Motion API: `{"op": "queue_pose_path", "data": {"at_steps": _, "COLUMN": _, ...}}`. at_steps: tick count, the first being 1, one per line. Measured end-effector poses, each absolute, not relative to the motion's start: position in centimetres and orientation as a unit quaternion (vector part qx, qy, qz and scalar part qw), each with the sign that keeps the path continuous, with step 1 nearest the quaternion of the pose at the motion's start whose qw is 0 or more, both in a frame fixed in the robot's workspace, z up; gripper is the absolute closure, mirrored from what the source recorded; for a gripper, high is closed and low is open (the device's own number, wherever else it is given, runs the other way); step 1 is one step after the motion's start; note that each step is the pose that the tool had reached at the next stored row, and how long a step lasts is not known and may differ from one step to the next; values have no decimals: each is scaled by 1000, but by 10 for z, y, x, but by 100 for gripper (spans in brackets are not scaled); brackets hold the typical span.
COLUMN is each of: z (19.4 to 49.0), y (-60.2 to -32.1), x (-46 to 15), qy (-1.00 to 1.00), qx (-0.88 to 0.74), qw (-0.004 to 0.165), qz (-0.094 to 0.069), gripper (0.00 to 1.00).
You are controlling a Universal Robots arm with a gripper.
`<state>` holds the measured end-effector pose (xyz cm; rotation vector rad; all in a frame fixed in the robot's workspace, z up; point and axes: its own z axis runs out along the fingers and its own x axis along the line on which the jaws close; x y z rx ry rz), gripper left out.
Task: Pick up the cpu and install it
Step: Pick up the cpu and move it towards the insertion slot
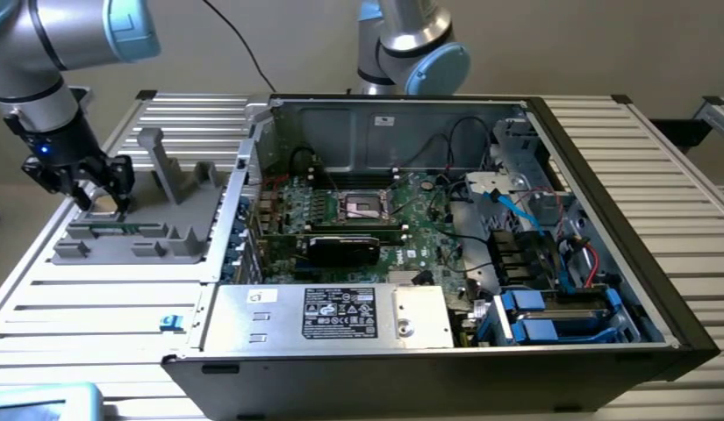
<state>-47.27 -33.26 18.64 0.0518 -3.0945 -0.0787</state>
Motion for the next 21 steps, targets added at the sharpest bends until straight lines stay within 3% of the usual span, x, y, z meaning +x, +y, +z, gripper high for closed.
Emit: {"op": "queue_pose_path", "data": {"at_steps": 21, "z": 185, "y": -333, "x": -472, "qy": -999, "qx": 17, "qw": 28, "qz": -29, "gripper": 38}}
